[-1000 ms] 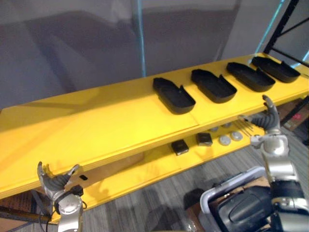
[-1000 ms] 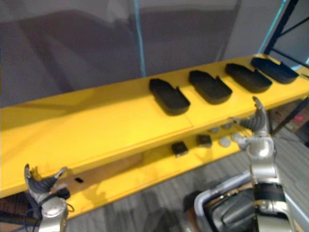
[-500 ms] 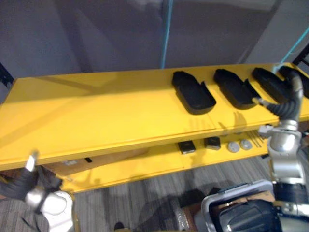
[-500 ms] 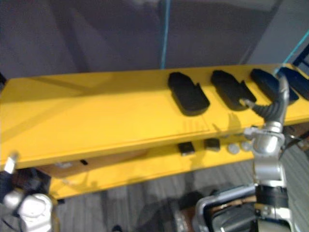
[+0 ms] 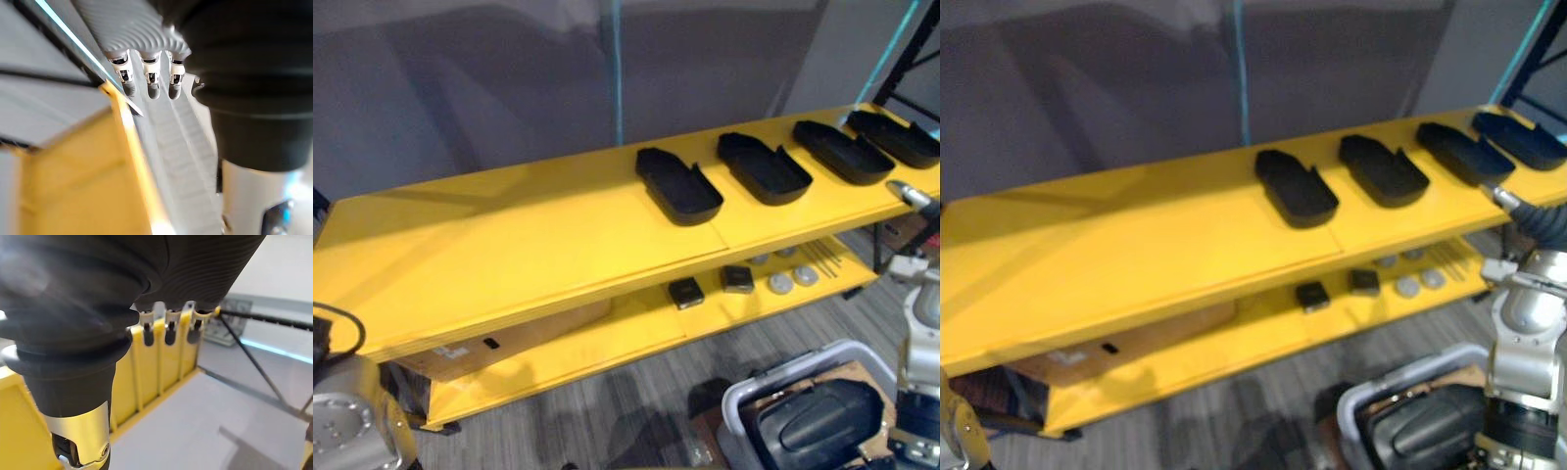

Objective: Walk over and take plastic housings, then place them on the shelf

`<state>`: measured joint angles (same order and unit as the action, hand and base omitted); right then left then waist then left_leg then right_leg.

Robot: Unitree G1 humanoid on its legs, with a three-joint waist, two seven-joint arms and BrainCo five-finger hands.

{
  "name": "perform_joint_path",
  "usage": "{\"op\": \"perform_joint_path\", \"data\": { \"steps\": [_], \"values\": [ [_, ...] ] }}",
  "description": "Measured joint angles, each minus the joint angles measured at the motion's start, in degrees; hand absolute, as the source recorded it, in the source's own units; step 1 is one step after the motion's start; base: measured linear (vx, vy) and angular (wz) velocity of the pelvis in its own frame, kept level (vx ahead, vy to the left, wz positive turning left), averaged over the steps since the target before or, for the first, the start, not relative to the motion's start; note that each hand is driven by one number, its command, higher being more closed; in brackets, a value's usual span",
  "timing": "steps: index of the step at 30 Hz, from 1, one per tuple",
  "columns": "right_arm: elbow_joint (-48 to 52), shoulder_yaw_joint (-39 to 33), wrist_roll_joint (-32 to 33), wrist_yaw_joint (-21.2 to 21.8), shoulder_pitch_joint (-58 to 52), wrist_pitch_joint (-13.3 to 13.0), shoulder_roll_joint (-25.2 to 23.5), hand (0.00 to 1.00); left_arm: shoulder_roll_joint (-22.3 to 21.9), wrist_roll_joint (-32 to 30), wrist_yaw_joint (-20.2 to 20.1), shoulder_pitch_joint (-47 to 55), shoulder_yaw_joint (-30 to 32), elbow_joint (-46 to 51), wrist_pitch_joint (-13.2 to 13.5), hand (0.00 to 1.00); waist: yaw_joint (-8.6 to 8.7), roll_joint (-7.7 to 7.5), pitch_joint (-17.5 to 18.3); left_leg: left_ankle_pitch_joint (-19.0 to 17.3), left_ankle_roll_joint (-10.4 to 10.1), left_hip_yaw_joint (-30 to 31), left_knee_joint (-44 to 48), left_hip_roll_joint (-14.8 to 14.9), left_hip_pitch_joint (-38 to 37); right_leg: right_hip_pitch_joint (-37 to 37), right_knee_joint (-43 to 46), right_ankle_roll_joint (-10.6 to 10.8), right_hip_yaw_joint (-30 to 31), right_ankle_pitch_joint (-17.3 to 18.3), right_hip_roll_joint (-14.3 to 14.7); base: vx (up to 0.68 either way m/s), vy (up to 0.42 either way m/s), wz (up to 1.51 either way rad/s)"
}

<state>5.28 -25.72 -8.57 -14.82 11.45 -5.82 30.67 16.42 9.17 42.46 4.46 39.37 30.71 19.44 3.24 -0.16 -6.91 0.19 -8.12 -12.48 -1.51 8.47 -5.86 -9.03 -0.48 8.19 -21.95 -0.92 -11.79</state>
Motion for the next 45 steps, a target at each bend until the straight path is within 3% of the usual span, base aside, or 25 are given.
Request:
{"op": "perform_joint_path", "data": {
  "steps": [1,3,4,7,9,12,16,21,24,27,29,33,40,45],
  "values": [
    [0.0,0.0,0.1,0.2,0.0,-0.1,0.0,0.00,-0.2,0.1,0.0,0.5,0.3,-2.9,-2.3,0.00,-0.14,0.05,0.0,0.0,0.0,0.1,0.0,0.0,0.0,0.0,0.0,0.0,0.0,0.0,0.0,0.00,-0.001,0.03],
    [-0.5,0.1,1.3,1.5,0.0,-0.2,0.0,0.00,-1.5,-0.2,0.5,2.0,0.7,-17.5,-9.4,0.00,-0.88,0.04,0.1,0.3,0.0,0.3,-0.2,0.0,0.1,0.0,0.0,0.0,-0.2,0.0,0.0,0.00,-0.005,0.05],
    [-1.3,0.2,1.6,2.2,0.1,-0.2,0.0,0.00,-2.0,0.1,0.9,2.9,0.7,-23.7,-10.8,0.00,-0.95,-0.07,0.2,0.4,0.0,0.5,-0.3,0.0,0.2,0.0,0.0,0.0,-0.3,0.0,0.1,0.01,-0.008,0.09],
    [-4.8,2.3,3.4,4.1,0.3,0.2,0.0,0.00,-3.8,1.7,1.4,6.4,0.9,-40.7,-12.3,0.00,-1.10,-1.96,0.7,0.9,-0.1,0.8,-1.0,0.1,0.5,0.3,-0.1,0.0,-0.6,0.0,0.3,0.02,-0.009,0.07],
    [-9.2,5.8,3.9,5.2,2.1,1.5,0.1,0.00,-4.2,1.7,0.0,8.5,0.8,-56.1,-11.9,0.00,-1.78,-3.82,1.5,0.9,-0.1,0.7,-0.8,0.1,1.0,1.0,-0.1,-0.1,-0.4,0.0,0.4,0.00,0.000,0.00],
    [-14.6,9.2,3.8,6.4,5.6,2.3,0.8,0.00,-5.8,0.8,-3.9,11.1,0.3,-65.5,-11.6,0.00,-2.89,-4.72,1.8,0.8,0.1,0.9,-0.5,0.1,1.0,0.9,-0.1,-0.1,0.0,0.1,0.4,0.00,0.003,0.02],
    [-20.1,14.2,3.9,9.1,9.8,2.2,4.9,0.00,-6.2,-0.6,-8.8,13.1,-0.6,-71.1,-12.1,0.00,-4.16,-3.93,1.3,0.6,0.1,1.0,0.0,0.1,1.1,0.9,0.1,-0.8,0.1,0.5,0.3,-0.03,-0.001,0.01],
    [-29.0,17.7,3.8,11.5,12.0,2.2,6.4,0.00,-7.3,1.8,-11.0,13.5,-2.5,-74.9,-12.5,0.00,-4.26,-2.02,0.2,0.8,0.1,1.0,0.1,0.0,1.0,1.0,0.7,-0.9,0.0,0.5,-0.1,-0.04,0.007,-0.01],
    [-36.4,21.4,3.2,13.2,14.0,2.2,7.6,0.00,-7.8,2.1,-15.0,13.6,-3.4,-77.8,-14.3,0.00,-4.16,-1.67,0.2,0.8,0.1,1.1,0.0,0.0,1.1,1.1,0.7,-0.4,-0.1,0.3,-0.1,0.00,0.000,0.00],
    [-41.9,24.0,3.3,16.5,17.2,1.3,8.1,0.00,-7.9,2.3,-23.3,13.6,-6.2,-79.5,-17.3,0.00,-4.20,-2.06,-0.4,0.8,0.1,1.2,0.0,-0.1,1.1,1.0,0.7,-0.4,-0.2,0.2,-0.1,0.00,0.000,0.00],
    [-44.1,26.2,3.3,20.0,20.1,-1.0,8.7,0.00,-7.8,2.3,-31.9,13.5,-9.6,-80.2,-19.7,0.00,-4.25,-2.20,-1.5,0.9,0.1,1.3,0.0,-0.2,1.1,1.0,0.7,-0.3,-0.2,0.2,-0.2,0.00,0.000,0.00],
    [-44.8,27.6,3.3,24.7,21.1,-4.2,9.0,0.00,-7.9,4.4,-41.0,13.5,-15.1,-81.4,-23.4,0.00,-4.95,-1.92,-2.1,0.9,0.1,1.3,0.0,-0.3,1.1,0.9,0.6,-0.3,-0.2,0.2,-0.2,0.00,0.000,0.00],
    [-47.6,29.9,0.7,25.9,22.2,-6.0,9.0,0.00,-8.0,4.4,-45.0,13.5,-20.8,-81.4,-25.4,0.00,-5.48,-1.12,-3.3,0.9,0.1,1.2,-0.1,-0.3,1.1,1.0,0.6,-0.4,-0.2,0.2,-0.2,0.00,0.000,0.00],
    [-48.7,30.0,-2.5,21.0,22.8,-9.4,8.7,0.00,-8.0,4.3,-45.5,13.5,-22.7,-81.4,-25.4,0.00,-5.49,-0.84,-3.8,0.9,0.1,1.1,-0.2,-0.3,1.1,1.0,0.4,-0.4,-0.1,0.2,-0.2,0.00,0.000,0.00]
  ]
}}
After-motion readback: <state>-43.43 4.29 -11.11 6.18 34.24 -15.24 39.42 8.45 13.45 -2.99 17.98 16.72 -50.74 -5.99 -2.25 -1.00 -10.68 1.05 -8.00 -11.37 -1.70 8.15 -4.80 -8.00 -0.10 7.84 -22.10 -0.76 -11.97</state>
